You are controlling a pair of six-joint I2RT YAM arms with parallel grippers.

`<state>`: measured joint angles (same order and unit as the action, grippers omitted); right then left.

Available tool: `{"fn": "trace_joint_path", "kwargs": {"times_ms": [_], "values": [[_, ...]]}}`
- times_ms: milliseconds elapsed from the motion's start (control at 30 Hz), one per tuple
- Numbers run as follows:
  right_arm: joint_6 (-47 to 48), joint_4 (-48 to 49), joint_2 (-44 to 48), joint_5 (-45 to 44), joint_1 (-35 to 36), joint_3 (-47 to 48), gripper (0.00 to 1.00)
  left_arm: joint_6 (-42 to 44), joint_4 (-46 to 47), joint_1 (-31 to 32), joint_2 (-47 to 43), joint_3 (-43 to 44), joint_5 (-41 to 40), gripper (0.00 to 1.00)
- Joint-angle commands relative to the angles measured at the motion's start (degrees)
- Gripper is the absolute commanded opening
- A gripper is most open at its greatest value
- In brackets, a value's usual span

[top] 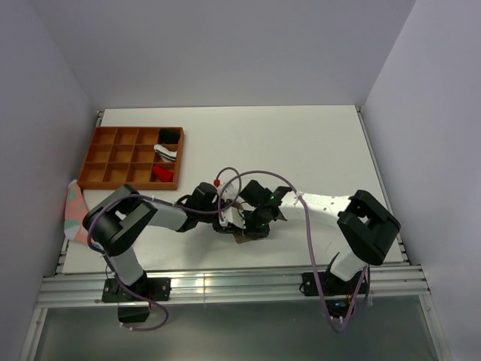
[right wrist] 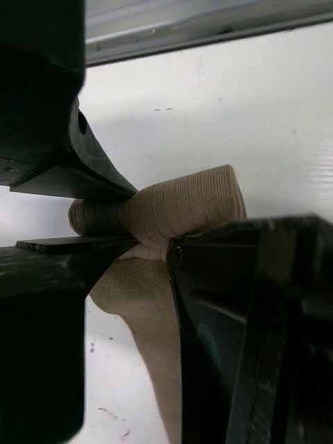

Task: Roll the socks
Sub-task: Roll the sock at the center of the board.

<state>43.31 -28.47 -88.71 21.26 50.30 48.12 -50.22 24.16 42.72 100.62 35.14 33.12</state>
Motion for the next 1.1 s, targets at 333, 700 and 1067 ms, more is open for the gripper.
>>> {"fn": "trace_joint_path", "kwargs": {"times_ms": [333,700,1067], "values": [[-2.0,-10.4,-8.7,7.0,-2.0,6.1,0.17,-1.2,-2.3,0.2,-12.6,-4.0,-19.3,0.24],[-2.8,-15.7,-13.0,9.7,-3.0,11.7,0.16,-4.2,-4.0,0.1,-26.5,-13.9,-32.1,0.26],[-2.4,-20.0,-15.3,12.3,-3.5,15.7,0.16,-5.2,-7.7,0.2,-24.6,-12.8,-35.9,0.27]]}}
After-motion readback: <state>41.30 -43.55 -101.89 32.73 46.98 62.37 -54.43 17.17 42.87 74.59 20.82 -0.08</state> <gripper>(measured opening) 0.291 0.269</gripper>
